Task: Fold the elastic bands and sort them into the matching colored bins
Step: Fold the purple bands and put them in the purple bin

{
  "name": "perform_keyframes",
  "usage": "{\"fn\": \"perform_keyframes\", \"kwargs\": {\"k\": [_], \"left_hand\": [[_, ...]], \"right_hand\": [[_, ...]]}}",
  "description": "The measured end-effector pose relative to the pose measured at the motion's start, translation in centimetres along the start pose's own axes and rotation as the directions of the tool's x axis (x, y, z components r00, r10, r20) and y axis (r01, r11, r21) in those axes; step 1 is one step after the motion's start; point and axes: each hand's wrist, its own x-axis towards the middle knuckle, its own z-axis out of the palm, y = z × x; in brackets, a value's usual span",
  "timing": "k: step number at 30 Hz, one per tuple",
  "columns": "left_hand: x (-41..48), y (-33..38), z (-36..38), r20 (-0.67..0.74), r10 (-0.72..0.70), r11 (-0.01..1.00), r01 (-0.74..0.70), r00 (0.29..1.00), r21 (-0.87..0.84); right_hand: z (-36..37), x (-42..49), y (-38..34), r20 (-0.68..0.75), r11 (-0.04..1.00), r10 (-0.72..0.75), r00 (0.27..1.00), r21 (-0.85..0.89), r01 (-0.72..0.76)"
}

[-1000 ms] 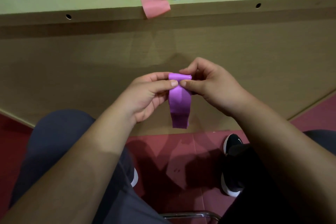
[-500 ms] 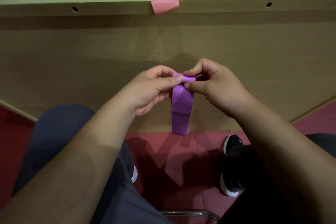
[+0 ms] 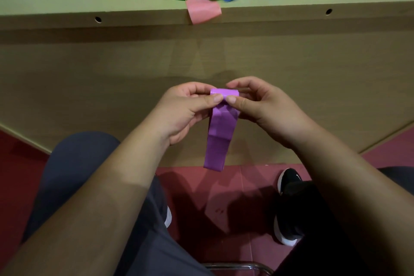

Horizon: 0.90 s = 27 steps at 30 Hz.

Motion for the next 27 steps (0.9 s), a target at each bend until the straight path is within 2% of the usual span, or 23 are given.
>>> {"fn": "perform_keyframes", "kwargs": {"k": [5,9,20,27], "left_hand": [[-0.04,-0.14,0.33,0.015,0.029,0.999,-0.029,0.999,0.039],[0.19,-0.30,0.39,-0.012,0.104,0.979,-0.101,0.994,0.177],[0.39,-0.90,0.39,0.053,0.097,0.940,-0.109,0.994,0.324],[0.11,-0.62,0.13,0.067,0.023,0.985,-0.034,0.997,0.170]], "right_hand": [[-0.11,0.00,-0.04,-0.045,0.995,-0.016,0.999,-0.103,0.011],[-0.05,0.14,0.06,-0.093,0.989,-0.061,0.994,-0.142,0.048],[0.32,0.49,0.36,-0.171,0.987,-0.151,0.974,-0.071,0.141],[0.22,0.40,0.34,-0.127,0.976,-0.183,0.975,-0.140,0.165]]}}
